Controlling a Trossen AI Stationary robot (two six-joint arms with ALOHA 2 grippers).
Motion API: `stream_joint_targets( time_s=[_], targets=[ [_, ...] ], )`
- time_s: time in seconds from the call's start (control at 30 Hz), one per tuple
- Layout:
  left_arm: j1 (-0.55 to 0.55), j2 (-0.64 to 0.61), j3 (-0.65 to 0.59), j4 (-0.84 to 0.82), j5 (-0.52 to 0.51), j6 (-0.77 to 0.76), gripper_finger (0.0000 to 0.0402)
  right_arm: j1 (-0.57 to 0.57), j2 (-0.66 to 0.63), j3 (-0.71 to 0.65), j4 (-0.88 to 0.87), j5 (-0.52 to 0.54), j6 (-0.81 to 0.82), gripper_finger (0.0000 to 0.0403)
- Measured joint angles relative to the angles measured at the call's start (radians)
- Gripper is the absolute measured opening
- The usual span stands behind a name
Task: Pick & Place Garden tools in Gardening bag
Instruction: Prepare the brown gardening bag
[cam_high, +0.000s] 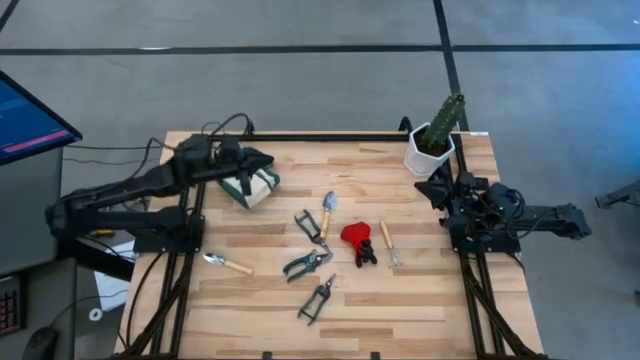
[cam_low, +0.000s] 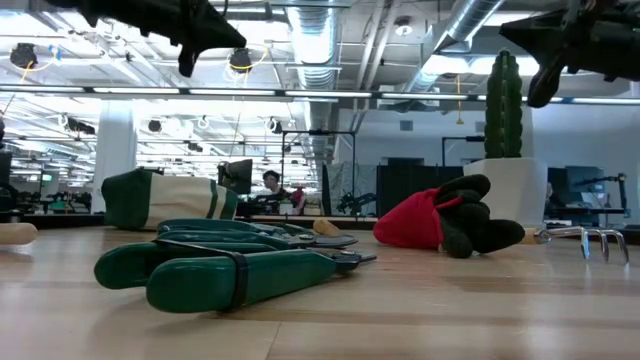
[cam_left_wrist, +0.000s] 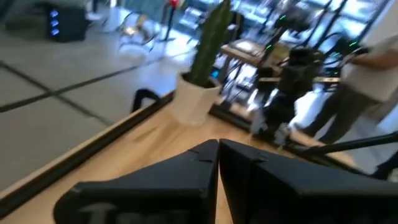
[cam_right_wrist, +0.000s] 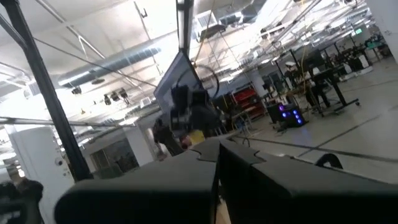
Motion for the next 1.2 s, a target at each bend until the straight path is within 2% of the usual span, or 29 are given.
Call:
stream_joint_targets(
  time_s=[0.17, 0.3, 0.4, 0.57, 0.9, 1.13, 1.2],
  targets=[
    [0.055, 0.000, 0.112, -0.226, 0.000, 0.012, 0.0002, 0.000, 0.046, 0.000, 0.000, 0.008, 0.027, 0.0000],
    [0.080, 0.002, 0.170, -0.347, 0.005, 0.012, 0.0002, 0.000, 0.082, 0.000, 0.000, 0.018, 0.032, 0.0000],
    [0.098, 0.015, 0.206, -0.434, 0.047, 0.014, 0.0002, 0.000, 0.106, 0.000, 0.000, 0.018, 0.034, 0.0000],
    [0.116, 0.089, 0.249, -0.548, 0.083, 0.070, 0.0002, 0.000, 0.134, -0.001, 0.001, 0.018, 0.034, 0.0000],
    [0.176, 0.303, 0.270, -0.612, 0.089, 0.104, 0.0002, 0.000, 0.140, -0.002, 0.006, 0.018, 0.068, 0.0000],
    [0.177, 0.345, 0.270, -0.623, 0.283, 0.199, 0.0002, 0.006, 0.140, -0.002, 0.008, 0.018, 0.137, 0.0000],
    [0.177, 0.335, 0.270, -0.628, 0.304, 0.202, 0.0002, 0.010, 0.155, -0.002, 0.012, 0.018, 0.137, 0.0000]
  ],
)
